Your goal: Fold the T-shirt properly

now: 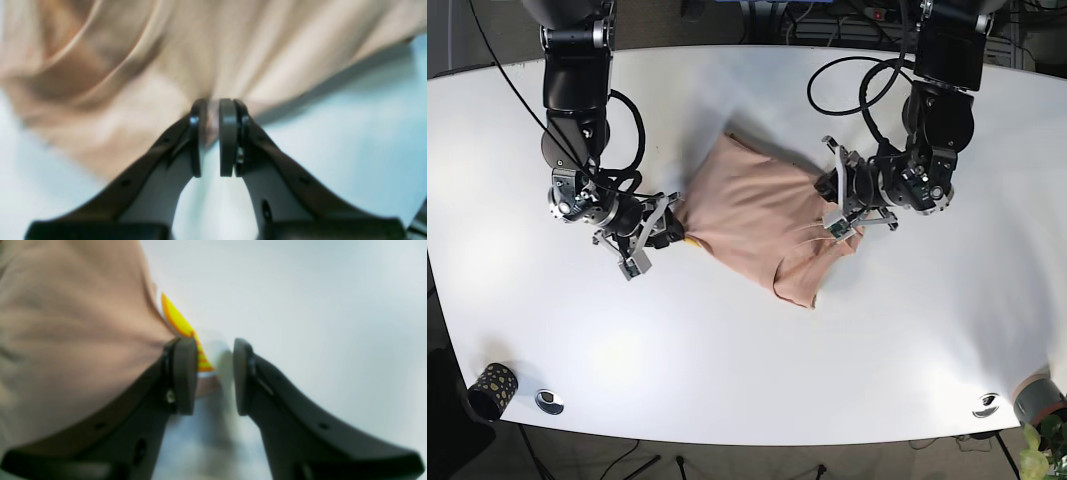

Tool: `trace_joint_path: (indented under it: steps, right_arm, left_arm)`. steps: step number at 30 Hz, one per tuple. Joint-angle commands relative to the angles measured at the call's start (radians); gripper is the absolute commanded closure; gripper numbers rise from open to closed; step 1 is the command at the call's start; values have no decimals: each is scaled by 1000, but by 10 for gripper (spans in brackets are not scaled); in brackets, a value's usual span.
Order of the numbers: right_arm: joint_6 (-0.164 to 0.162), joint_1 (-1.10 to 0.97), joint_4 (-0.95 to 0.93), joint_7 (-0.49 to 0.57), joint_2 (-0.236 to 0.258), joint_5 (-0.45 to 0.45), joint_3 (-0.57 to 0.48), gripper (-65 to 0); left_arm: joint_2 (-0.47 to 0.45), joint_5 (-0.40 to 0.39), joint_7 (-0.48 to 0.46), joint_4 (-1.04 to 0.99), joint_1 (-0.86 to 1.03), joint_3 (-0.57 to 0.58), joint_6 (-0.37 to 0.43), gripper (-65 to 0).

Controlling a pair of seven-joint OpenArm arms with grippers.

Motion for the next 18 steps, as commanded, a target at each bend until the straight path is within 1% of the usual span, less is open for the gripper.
trace_joint_path:
  steps: [1,7,11,15,18]
  right_arm:
    - [-4,28,18,20,26,13,6,-173]
    - [-2,30,20,14,37,14,6,-173]
    - [-2,22,92,10,35,14,2,-173]
    - [-2,22,159,-46,35,14,6,-173]
    - [-2,33,167,-52,38,7,6,-173]
  left_arm:
    - [-30,6,2,23,-17,-4,-1,-63]
    - [-70,6,2,167,-13,-6,-1,-63]
    - [-70,8,3,215,-10,-11,-1,-63]
    - [-53,8,42,213,-8,-63,-1,-63]
    - [-27,8,54,215,-7,-110,-1,-63]
